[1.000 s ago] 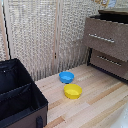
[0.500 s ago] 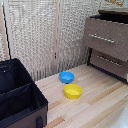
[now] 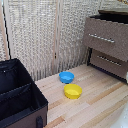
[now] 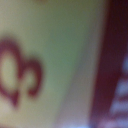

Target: Locate and clasp the grip of the topmost drawer. Steadily and circumspectly yank the drawer open. Discover and seize the nutrition bar using your clamp. Deposit the nutrition bar in the accessible drawer. Unclench the nutrition bar.

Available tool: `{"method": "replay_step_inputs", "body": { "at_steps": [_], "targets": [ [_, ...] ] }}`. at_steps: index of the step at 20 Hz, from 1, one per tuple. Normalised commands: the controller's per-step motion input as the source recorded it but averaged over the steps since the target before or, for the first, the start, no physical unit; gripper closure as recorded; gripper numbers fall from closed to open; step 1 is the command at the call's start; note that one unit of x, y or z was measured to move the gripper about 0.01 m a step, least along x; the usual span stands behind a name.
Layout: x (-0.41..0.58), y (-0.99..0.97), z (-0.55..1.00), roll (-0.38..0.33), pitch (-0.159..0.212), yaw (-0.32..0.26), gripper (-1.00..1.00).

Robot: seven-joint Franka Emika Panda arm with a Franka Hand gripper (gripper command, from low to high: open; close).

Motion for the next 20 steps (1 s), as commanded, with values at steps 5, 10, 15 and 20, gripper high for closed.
{"method": "replay_step_inputs", "body": {
  "at_steps": [5, 10, 15, 20],
  "targets": [
    [0.332, -0.8, 0.07, 0.016, 0.047, 0.045, 1.0],
    [0.343, -0.36, -0.01, -0.043, 0.061, 0.031, 1.0],
    [0.194, -0.12, 0.02, -0.008, 0.038, 0.002, -1.0],
    [0.167, -0.17, 0.19, 0.029, 0.13, 0.002, -1.0]
  ]
}}
